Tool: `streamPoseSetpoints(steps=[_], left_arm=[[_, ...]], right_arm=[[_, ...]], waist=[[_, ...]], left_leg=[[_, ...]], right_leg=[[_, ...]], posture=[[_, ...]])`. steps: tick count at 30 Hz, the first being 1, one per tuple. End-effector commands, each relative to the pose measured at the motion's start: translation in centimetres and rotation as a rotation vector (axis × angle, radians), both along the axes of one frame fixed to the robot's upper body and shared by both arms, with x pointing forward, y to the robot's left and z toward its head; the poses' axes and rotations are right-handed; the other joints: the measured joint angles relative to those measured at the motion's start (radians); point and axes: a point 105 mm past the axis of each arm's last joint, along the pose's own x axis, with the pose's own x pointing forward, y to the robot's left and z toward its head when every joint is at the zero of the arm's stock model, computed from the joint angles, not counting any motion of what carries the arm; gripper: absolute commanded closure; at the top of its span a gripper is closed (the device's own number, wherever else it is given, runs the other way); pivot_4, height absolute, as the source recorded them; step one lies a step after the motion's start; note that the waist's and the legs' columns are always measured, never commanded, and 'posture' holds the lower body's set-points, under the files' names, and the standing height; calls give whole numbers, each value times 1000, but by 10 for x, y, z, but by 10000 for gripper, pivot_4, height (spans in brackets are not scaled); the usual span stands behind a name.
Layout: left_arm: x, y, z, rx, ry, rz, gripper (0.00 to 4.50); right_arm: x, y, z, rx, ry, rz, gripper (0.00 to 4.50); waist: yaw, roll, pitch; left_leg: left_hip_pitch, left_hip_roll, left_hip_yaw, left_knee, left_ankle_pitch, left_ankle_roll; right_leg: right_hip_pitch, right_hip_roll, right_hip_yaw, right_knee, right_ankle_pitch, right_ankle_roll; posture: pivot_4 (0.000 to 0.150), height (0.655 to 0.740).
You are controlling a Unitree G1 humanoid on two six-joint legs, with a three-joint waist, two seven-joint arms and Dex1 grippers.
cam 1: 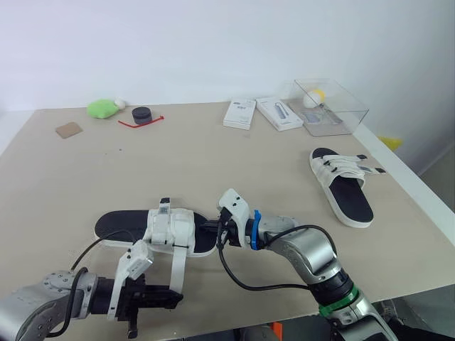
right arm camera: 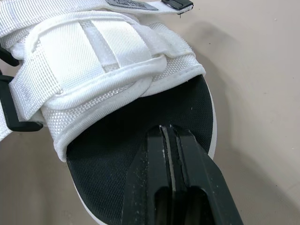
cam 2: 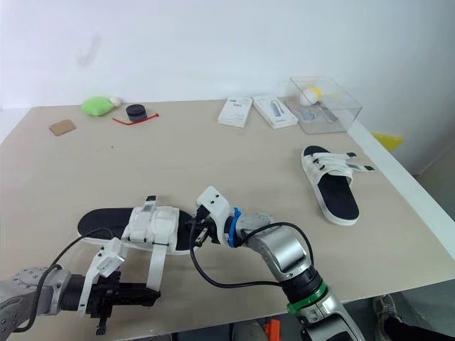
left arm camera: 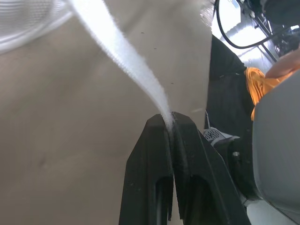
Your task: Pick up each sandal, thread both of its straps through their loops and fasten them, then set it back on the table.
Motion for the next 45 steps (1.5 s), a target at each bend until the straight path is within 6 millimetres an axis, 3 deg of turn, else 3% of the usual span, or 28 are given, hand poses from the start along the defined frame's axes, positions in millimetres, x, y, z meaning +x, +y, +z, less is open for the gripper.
streamPoseSetpoints(steps=[1, 5, 7, 12, 16, 20, 23, 31, 35, 39, 44, 45], left_arm=[[0, -3, 17, -20, -60, -14, 29361], [8, 18, 24, 71, -221, 6, 7744], [9, 27, 30, 111, -312, -17, 2498], [1, 42, 30, 270, -711, -312, 2498], [9, 44, 27, 317, -1058, -437, 2498], [15, 32, 28, 294, -1424, -523, 2498], [15, 22, 22, 267, -1576, -588, 2498], [5, 9, 7, 200, -1623, -688, 2498], [6, 5, 2, 215, -1612, -702, 2498], [9, -1, 4, 206, -1619, -670, 12605], [9, -2, 2, 202, -1616, -676, 34640], [10, -2, 2, 202, -1613, -668, 41757]], right_arm=[[-5, -5, -23, -61, 80, -21, 45000], [-6, -4, -24, -59, 82, -18, 45000], [-5, -4, -24, -59, 82, -15, 45000], [-5, -2, -25, -59, 79, 1, 45000], [-5, 0, -25, -57, 75, 6, 45000], [-5, -2, -25, -58, 75, 1, 45000], [-5, -4, -24, -62, 72, -2, 45000], [-3, -7, -22, -72, 65, -3, 45000], [-2, -7, -22, -74, 63, -2, 45000], [-2, -7, -21, -73, 61, -3, 45000], [-1, -8, -21, -73, 62, -5, 45000], [-1, -8, -21, -72, 62, -6, 45000]], waist=[[0, 0, 0], [0, 0, 0], [0, 0, 0], [1, 5, -2], [2, 5, -3], [3, 5, -4], [2, 4, -5], [2, 0, -7], [3, 0, -7], [3, 0, -7], [3, 0, -7], [3, 0, -8]], left_leg=[[0, 0, 0, 0, 0, 0], [0, 1, 0, 0, 0, -1], [0, 1, 0, -1, 0, -1], [1, 1, 2, -2, -2, -4], [2, 2, 10, -2, -3, -5], [0, 3, 23, -2, -2, -2], [-2, 5, 26, -2, -1, -2], [7, 5, 24, -2, -7, 8], [11, 7, 24, -2, -10, 14], [11, 7, 24, -2, -10, 14], [11, 7, 24, -2, -10, 14], [11, 7, 24, -2, -10, 14]], right_leg=[[0, 0, 0, 0, 0, 0], [0, 0, 0, 0, 0, 0], [0, 0, 0, 0, 0, 0], [-2, -1, -1, -4, -1, -3], [-3, -7, -2, -7, -1, -6], [-4, -15, -5, -7, -2, -8], [-5, -16, -4, -7, 0, -10], [-2, -10, -1, -5, 13, 7], [0, -9, -2, -3, 13, 7], [0, -9, -2, -3, 13, 7], [0, -9, -2, -3, 13, 7], [0, -9, -2, -2, 13, 7]], posture=[[1500, 7400], [1500, 7400], [1500, 7400], [1500, 7400], [1500, 7400], [1500, 7400], [1500, 7400], [1500, 7400], [1500, 7400], [1500, 7400], [1500, 7400], [1500, 7400]])
